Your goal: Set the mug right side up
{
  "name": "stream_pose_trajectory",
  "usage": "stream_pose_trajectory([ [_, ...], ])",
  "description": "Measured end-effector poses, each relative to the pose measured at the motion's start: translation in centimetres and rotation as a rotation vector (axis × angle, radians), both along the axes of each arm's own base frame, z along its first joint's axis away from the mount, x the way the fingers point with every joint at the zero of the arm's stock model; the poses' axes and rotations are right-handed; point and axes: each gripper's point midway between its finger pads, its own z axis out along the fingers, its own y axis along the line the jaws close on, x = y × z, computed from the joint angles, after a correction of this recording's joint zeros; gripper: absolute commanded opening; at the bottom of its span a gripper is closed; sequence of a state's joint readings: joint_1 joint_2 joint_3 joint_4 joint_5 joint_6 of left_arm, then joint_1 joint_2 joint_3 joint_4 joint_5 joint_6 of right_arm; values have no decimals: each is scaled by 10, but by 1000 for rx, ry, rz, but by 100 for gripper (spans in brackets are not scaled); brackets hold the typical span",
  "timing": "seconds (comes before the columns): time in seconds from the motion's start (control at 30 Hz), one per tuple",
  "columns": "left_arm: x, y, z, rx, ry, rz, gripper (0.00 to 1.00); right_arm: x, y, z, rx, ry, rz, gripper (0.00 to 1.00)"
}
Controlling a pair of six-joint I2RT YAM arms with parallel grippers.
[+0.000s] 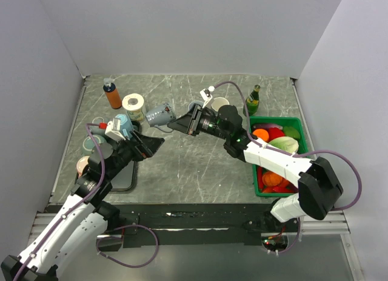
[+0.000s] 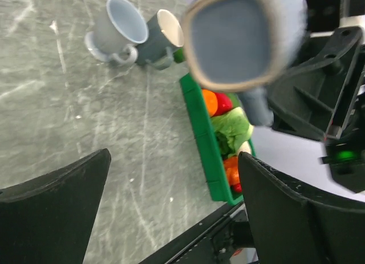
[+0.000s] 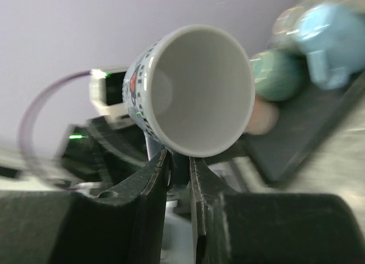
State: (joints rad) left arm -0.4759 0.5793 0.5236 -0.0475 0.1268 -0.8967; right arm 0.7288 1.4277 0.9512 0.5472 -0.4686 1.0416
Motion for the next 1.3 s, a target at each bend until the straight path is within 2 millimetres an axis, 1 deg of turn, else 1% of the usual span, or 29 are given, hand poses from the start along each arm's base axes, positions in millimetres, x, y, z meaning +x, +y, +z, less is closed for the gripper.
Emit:
stream_pose_trajectory([
  [0.03, -2, 2, -2, 10, 4, 4, 97, 3, -2, -2, -28, -20, -17, 0],
  [0.13, -6, 9, -5, 35, 8, 22, 96, 12, -10, -13, -144, -98, -79, 0],
  [0.23, -8, 16, -3, 65, 9, 47, 96, 24, -20, -25, -276, -178, -137, 0],
  [0.3, -9, 22, 1, 85, 9, 69, 96, 33, -28, -33, -362, -230, -174, 0],
  [0.43, -7, 37, 18, 121, -6, 140, 96, 48, -43, -46, -529, -333, -248, 0],
  [0.53, -6, 45, 25, 137, -9, 184, 96, 58, -46, -51, -621, -402, -288, 0],
  [0.63, -5, 53, 24, 158, 2, 219, 96, 68, -44, -62, -712, -466, -315, 0],
  [0.8, -6, 64, 20, 192, 35, 270, 96, 86, -36, -97, -890, -546, -341, 0],
  [0.9, -7, 73, 25, 207, 48, 310, 96, 99, -26, -117, -996, -591, -358, 0],
  [1.0, -8, 80, 35, 212, 47, 342, 96, 110, -18, -127, -1058, -613, -378, 0],
  [1.1, -10, 85, 42, 214, 45, 364, 96, 129, -10, -131, -1112, -630, -429, 0],
  [1.23, -12, 87, 37, 224, 68, 367, 96, 150, -4, -140, -1161, -641, -489, 0],
  [1.3, -13, 87, 33, 231, 81, 367, 96, 158, -2, -153, -1197, -639, -508, 0],
])
